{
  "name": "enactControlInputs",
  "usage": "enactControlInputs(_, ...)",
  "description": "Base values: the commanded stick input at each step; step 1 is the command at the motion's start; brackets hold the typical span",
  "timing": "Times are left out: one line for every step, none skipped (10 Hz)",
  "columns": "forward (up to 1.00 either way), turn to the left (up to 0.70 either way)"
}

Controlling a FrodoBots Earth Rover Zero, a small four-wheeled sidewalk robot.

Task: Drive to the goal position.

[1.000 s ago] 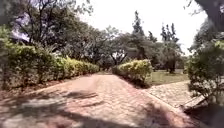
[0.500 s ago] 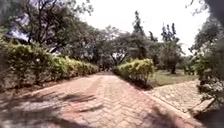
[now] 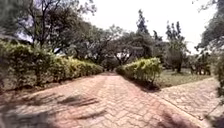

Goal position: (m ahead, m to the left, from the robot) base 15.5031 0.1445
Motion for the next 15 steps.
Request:
enactControlInputs(0.50, 0.00)
enactControlInputs(0.50, 0.00)
enactControlInputs(0.50, 0.00)
enactControlInputs(0.50, 0.00)
enactControlInputs(0.50, 0.00)
enactControlInputs(0.50, 0.00)
enactControlInputs(0.50, 0.00)
enactControlInputs(0.50, 0.00)
enactControlInputs(0.50, 0.00)
enactControlInputs(0.50, 0.00)
enactControlInputs(0.50, 0.00)
enactControlInputs(0.50, 0.00)
enactControlInputs(0.50, 0.00)
enactControlInputs(0.50, 0.00)
enactControlInputs(0.50, 0.00)
